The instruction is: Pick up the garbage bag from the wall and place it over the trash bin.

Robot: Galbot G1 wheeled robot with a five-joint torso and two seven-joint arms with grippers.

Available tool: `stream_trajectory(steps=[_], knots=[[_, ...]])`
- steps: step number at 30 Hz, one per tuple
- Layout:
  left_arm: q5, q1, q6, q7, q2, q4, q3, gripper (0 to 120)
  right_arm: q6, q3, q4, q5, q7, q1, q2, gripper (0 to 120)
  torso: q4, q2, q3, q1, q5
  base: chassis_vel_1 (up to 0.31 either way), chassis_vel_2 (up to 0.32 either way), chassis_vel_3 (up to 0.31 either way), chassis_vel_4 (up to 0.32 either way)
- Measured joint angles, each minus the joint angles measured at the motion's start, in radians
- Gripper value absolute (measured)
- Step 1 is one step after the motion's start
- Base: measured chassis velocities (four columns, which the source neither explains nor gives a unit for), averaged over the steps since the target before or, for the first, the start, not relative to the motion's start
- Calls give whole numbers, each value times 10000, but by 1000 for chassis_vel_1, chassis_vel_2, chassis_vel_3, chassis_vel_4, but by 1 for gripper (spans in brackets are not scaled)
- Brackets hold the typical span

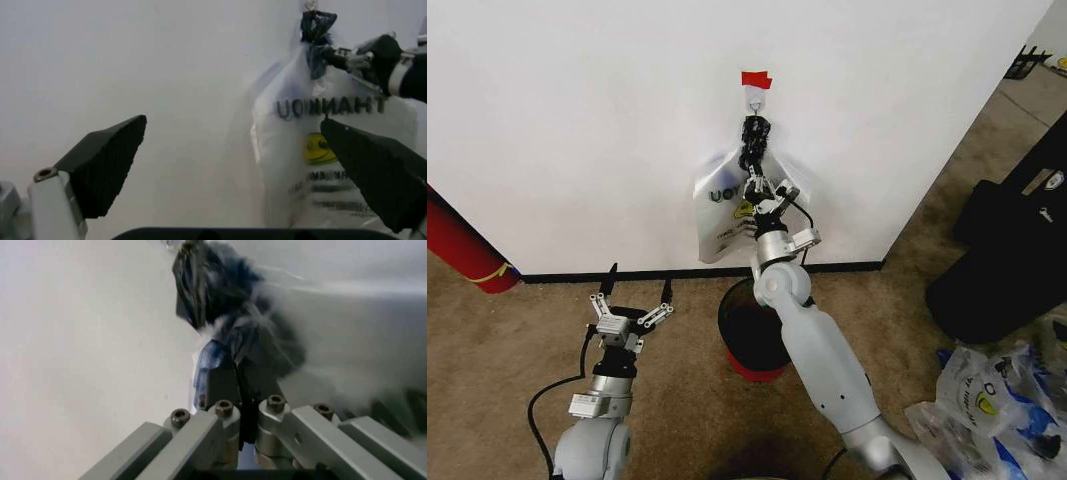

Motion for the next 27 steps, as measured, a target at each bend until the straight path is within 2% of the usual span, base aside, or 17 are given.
stream_trajectory(steps=[6,15,17,27], knots=[[-148,70,-5,-12,89,-133,-103,100,38,22,451,-273,-256,-1100,-98,0,3,0,-1,-1,1,0,0,0,0],[-185,255,-12,-19,74,-430,-77,100,158,580,1361,-651,-1047,-3225,-1199,0,-1,0,-1,-1,1,0,0,0,0],[-185,268,-12,-20,70,-453,-72,100,168,613,1391,-664,-1100,-3313,-1253,0,-2,0,-1,-1,1,0,0,0,0],[-181,685,-75,-19,92,-897,-75,100,224,1622,1899,-870,-2868,-4922,-2124,0,-1,1,-1,-1,1,0,0,0,0]])
